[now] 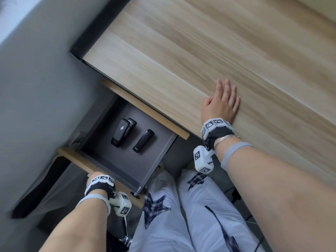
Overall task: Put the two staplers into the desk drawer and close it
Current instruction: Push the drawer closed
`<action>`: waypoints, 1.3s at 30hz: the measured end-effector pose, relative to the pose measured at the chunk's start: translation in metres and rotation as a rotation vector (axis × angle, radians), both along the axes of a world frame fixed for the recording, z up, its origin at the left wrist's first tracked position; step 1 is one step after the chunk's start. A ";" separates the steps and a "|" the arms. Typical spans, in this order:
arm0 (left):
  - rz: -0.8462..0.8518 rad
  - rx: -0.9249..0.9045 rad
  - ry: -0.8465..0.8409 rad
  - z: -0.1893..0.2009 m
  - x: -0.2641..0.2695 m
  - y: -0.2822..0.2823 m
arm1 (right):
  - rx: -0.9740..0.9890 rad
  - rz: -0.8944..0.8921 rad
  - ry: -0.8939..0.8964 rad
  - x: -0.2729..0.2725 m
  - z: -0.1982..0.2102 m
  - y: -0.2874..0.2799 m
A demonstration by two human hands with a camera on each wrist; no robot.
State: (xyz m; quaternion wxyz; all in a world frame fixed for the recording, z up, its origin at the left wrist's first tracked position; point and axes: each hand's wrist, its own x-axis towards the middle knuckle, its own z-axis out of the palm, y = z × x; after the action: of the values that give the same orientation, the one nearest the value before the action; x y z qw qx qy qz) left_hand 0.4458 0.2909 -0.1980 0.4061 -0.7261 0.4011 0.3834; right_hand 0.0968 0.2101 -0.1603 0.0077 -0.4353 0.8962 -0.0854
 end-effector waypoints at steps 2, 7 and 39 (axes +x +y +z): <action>0.000 -0.028 0.007 0.001 -0.009 -0.005 | -0.003 0.002 -0.002 0.000 0.000 0.000; 0.107 -0.096 0.042 0.005 -0.033 -0.028 | -0.009 0.009 0.005 0.000 0.002 0.000; 0.600 -0.613 0.507 -0.058 -0.136 -0.145 | -0.025 -0.026 0.006 0.003 0.004 -0.004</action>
State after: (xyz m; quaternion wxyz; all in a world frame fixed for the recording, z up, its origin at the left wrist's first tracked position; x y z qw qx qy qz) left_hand 0.3101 0.1457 -0.2557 -0.0648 -0.7793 0.3550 0.5123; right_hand 0.0995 0.2060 -0.1560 -0.0013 -0.4241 0.9006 -0.0952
